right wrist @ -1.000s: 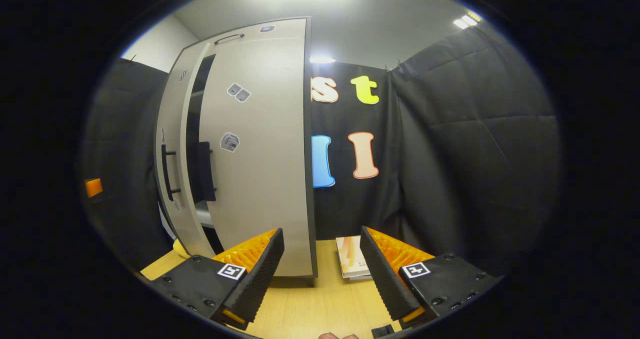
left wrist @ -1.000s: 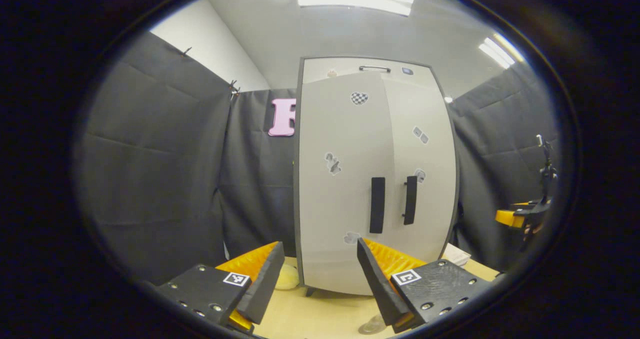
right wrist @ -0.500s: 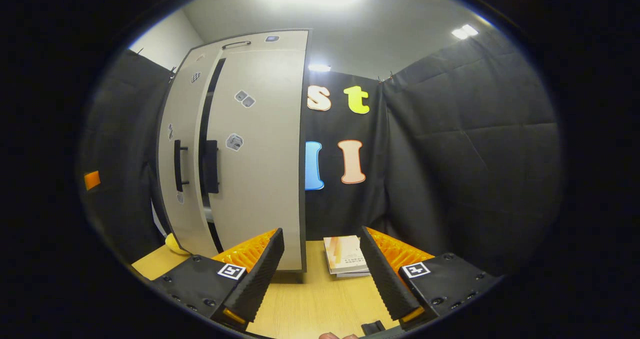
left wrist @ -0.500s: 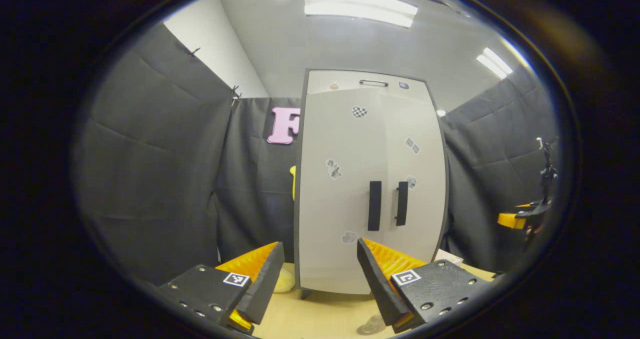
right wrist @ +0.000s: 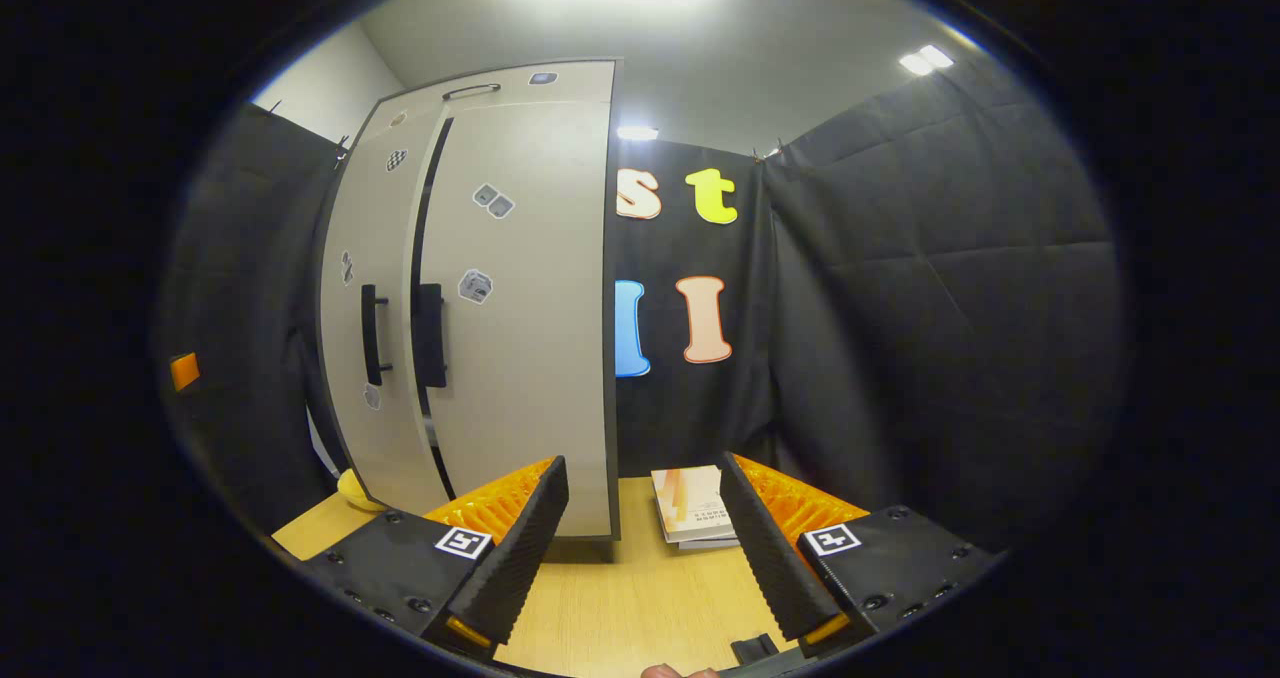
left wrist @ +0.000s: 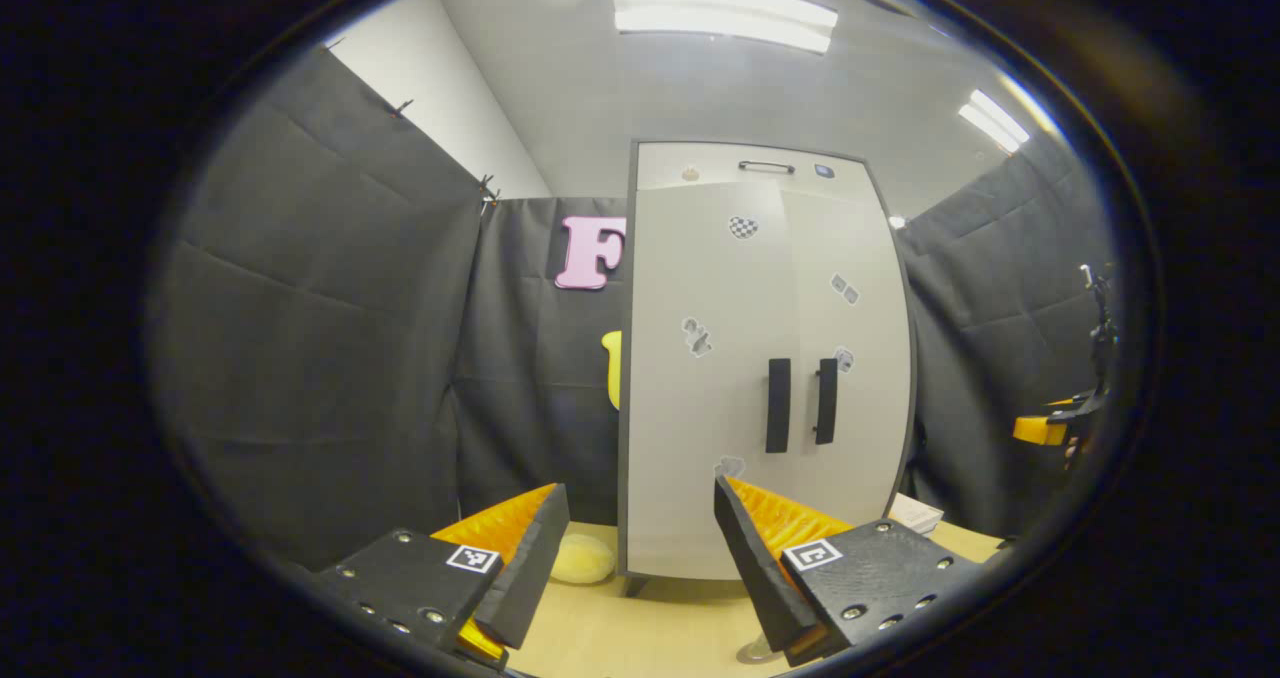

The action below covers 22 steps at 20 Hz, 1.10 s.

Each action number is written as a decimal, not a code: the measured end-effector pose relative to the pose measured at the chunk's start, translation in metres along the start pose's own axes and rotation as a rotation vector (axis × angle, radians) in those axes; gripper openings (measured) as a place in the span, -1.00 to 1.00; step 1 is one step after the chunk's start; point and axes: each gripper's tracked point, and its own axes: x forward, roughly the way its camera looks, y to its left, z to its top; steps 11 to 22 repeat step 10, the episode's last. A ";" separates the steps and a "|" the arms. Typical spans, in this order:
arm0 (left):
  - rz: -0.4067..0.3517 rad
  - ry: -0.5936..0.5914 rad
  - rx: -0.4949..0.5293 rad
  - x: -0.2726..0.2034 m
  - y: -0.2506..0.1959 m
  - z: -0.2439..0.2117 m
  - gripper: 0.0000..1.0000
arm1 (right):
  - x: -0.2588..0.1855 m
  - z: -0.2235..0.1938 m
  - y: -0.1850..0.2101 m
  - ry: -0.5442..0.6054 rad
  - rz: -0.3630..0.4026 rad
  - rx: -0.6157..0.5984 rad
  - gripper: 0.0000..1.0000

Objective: Grasp the bottle in the cabinet with the left hand and place it on the coaster, then close the right door with the right hand and the left door with the left hand.

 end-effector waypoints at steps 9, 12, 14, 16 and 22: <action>-0.098 0.024 0.009 0.043 0.004 -0.013 0.77 | 0.016 0.003 -0.010 0.037 -0.056 -0.025 0.96; -0.110 0.027 0.021 0.046 0.004 -0.013 0.77 | 0.017 0.003 -0.012 0.039 -0.067 -0.023 0.86; -0.110 0.027 0.021 0.046 0.004 -0.013 0.77 | 0.017 0.003 -0.012 0.039 -0.067 -0.023 0.86; -0.110 0.027 0.021 0.046 0.004 -0.013 0.77 | 0.017 0.003 -0.012 0.039 -0.067 -0.023 0.86; -0.110 0.027 0.021 0.046 0.004 -0.013 0.77 | 0.017 0.003 -0.012 0.039 -0.067 -0.023 0.86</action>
